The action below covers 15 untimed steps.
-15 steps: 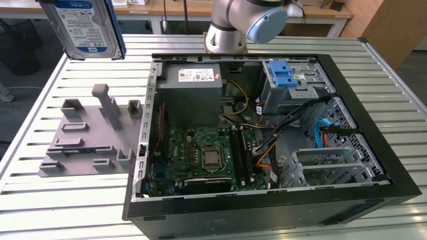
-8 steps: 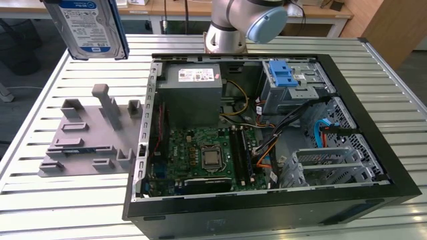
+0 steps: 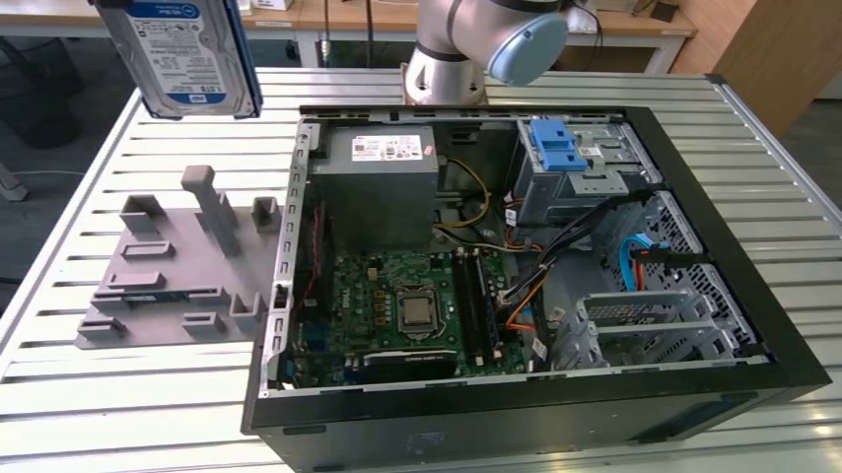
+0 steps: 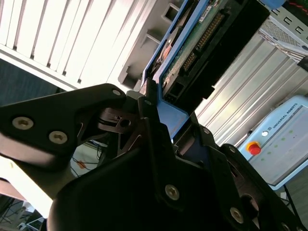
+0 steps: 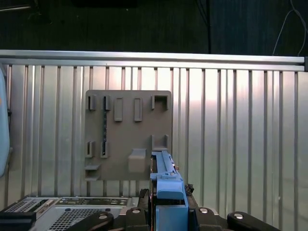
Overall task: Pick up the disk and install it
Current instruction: 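Pick up the disk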
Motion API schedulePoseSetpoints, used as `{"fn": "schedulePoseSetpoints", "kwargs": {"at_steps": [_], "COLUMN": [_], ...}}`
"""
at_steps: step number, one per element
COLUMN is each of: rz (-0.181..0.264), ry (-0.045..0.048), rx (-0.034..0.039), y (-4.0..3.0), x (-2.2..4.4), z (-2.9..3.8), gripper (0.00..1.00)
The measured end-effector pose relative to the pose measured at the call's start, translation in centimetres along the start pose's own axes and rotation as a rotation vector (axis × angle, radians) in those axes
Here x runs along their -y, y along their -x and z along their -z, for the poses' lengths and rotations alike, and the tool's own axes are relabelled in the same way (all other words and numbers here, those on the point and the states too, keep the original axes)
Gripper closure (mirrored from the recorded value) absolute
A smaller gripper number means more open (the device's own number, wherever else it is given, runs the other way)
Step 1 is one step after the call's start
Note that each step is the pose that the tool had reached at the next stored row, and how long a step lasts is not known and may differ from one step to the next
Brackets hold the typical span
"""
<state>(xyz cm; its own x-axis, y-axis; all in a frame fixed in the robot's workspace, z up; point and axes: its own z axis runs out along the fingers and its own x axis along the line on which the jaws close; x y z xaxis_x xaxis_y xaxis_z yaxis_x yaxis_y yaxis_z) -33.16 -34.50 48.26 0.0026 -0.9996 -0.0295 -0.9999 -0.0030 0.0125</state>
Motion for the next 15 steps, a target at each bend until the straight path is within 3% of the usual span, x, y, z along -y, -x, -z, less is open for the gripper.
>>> {"fn": "schedulePoseSetpoints", "kwargs": {"at_steps": [6, 15], "rz": [0.000, 0.000], "ry": [-0.0002, -0.0001], "rx": [0.0000, 0.0000], "y": [-0.93, -2.94], "x": [0.31, 0.92], "z": [0.02, 0.09], "gripper": [0.64, 0.64]}}
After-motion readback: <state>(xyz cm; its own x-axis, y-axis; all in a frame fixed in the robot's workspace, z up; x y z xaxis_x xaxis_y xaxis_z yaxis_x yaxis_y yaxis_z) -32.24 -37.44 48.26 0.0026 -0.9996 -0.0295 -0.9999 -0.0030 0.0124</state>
